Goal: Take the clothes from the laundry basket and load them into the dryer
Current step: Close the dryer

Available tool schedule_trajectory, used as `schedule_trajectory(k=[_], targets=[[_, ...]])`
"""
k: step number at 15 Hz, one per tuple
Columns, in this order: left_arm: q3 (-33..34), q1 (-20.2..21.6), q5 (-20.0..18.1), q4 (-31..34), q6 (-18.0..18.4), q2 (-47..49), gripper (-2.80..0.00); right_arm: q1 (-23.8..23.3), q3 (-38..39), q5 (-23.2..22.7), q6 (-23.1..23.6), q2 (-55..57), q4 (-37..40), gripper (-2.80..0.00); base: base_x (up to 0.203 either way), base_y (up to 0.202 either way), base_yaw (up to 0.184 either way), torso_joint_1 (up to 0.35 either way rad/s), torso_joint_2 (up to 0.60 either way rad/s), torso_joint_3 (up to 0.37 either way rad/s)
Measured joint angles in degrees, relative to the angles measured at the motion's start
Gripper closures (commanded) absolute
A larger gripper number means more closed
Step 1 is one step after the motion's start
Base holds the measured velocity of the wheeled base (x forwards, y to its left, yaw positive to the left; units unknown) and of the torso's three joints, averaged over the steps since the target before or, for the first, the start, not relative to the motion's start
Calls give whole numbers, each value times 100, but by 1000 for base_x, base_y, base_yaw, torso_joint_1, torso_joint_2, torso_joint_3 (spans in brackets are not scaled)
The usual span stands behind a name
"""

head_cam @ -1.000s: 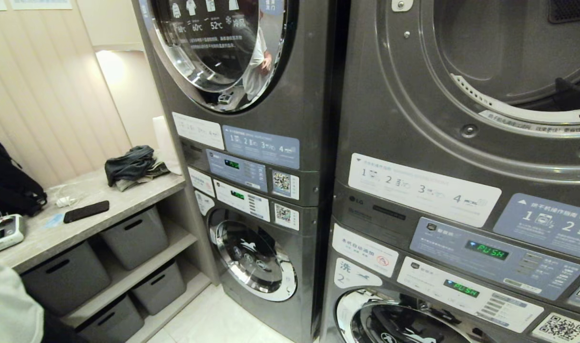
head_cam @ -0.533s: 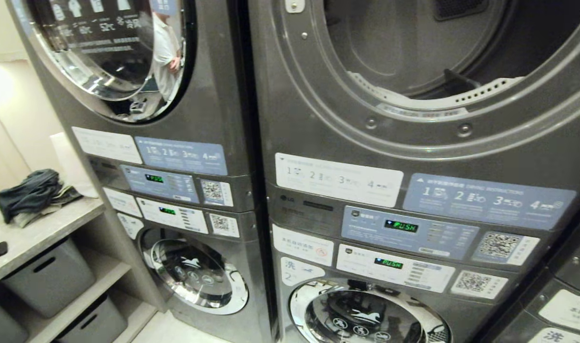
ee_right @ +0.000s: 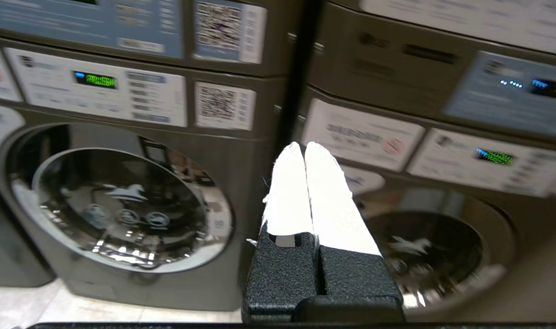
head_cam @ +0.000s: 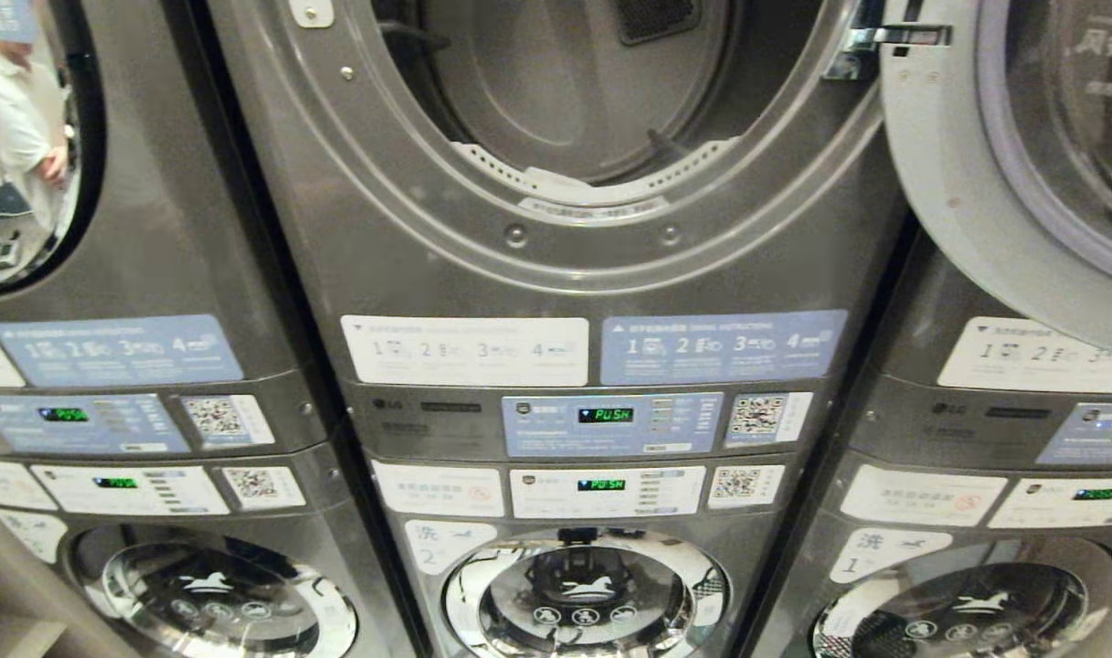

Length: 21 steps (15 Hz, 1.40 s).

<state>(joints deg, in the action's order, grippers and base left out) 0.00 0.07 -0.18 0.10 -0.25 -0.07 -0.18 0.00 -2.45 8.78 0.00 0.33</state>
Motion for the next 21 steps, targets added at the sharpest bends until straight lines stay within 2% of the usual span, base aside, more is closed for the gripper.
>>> schedule_trajectory(k=[3,12,21], targets=[[0,-2,2,1,-2,0,0,-1,0,0,1,0,0,0,-1,5,-113,7,0,2],[0,-2,2,-1,-2,0,0,0,0,-2,3,0,2,0,0,0,0,0,0,0],[0,-2,2,0,-2,0,0,0,0,-7,3,0,-2,0,-182,0,2,2,3,0]])
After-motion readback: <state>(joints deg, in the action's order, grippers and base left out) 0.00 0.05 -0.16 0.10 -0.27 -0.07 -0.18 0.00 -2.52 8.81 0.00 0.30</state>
